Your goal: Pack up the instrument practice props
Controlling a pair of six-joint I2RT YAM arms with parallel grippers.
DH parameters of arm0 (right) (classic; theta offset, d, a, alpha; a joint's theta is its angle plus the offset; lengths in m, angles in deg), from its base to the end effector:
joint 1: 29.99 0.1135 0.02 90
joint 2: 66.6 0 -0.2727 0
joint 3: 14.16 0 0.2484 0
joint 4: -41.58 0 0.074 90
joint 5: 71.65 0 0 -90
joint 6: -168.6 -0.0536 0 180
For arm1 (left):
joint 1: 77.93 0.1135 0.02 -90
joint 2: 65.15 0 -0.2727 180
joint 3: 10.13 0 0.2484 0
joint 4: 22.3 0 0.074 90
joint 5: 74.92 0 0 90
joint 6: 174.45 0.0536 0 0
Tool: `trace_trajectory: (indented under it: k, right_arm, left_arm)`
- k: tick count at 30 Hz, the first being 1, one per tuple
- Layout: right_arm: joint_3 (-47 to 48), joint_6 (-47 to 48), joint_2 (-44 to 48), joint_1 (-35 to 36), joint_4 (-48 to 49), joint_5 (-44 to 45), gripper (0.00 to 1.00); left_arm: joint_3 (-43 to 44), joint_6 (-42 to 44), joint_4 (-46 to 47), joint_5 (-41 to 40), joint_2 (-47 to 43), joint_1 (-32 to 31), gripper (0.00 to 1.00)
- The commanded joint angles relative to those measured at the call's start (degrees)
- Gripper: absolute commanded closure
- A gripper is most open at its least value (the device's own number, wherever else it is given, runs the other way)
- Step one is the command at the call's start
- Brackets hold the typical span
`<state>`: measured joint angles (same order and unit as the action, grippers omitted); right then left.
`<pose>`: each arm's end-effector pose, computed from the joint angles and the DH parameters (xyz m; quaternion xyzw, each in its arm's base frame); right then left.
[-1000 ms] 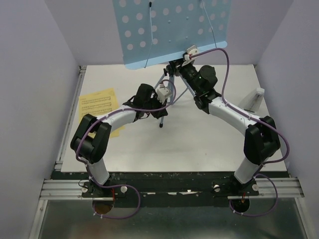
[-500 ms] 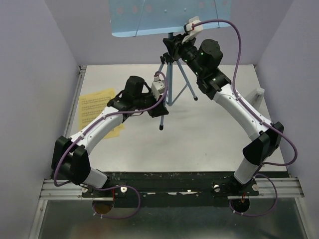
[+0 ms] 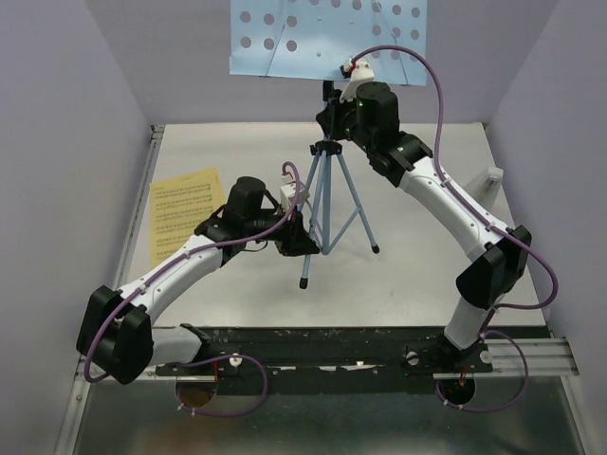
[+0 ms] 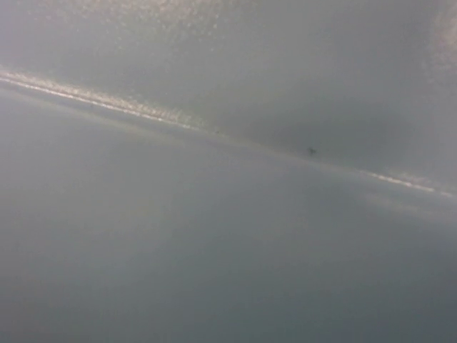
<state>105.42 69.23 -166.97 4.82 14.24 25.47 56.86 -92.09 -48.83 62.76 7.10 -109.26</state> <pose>0.3565 0.2398 0.4455 -0.1263 0.7444 0.2025 0.6236 0.2167 -0.1783 0.2925 0.3565 0.7418 -0.4813 0.3016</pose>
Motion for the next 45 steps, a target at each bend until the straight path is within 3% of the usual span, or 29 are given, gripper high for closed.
trace_trajectory:
  k: [1,11,18,25,33,45]
  right_arm:
    - [-0.7,3.3,0.0,-1.0,-1.7,1.5,1.00]
    - [-4.6,-1.4,-0.3,-1.0,-7.7,-0.2,1.00]
    - [0.2,-2.1,-2.6,-1.1,-11.2,-2.7,1.00]
    - [-5.6,-5.7,-3.6,-1.1,-11.6,-5.1,1.00]
    - [-13.4,-6.9,-4.5,-1.2,-5.2,-8.5,1.00]
    - [-24.1,-11.4,-13.7,-2.4,9.5,-14.1,1.00]
  left_arm:
    - [-8.0,-9.6,28.1,8.1,-4.8,-1.8,1.00]
    - [-12.2,-21.2,37.7,8.5,-6.3,-3.1,1.00]
    - [-0.7,-18.6,33.7,10.9,-6.5,-3.4,1.00]
    - [-1.7,-16.7,31.0,13.5,-3.3,-3.5,1.00]
    - [-7.8,-11.2,27.7,6.7,-3.5,-2.9,1.00]
    - [-12.2,-4.8,27.6,-0.6,5.0,-2.5,1.00]
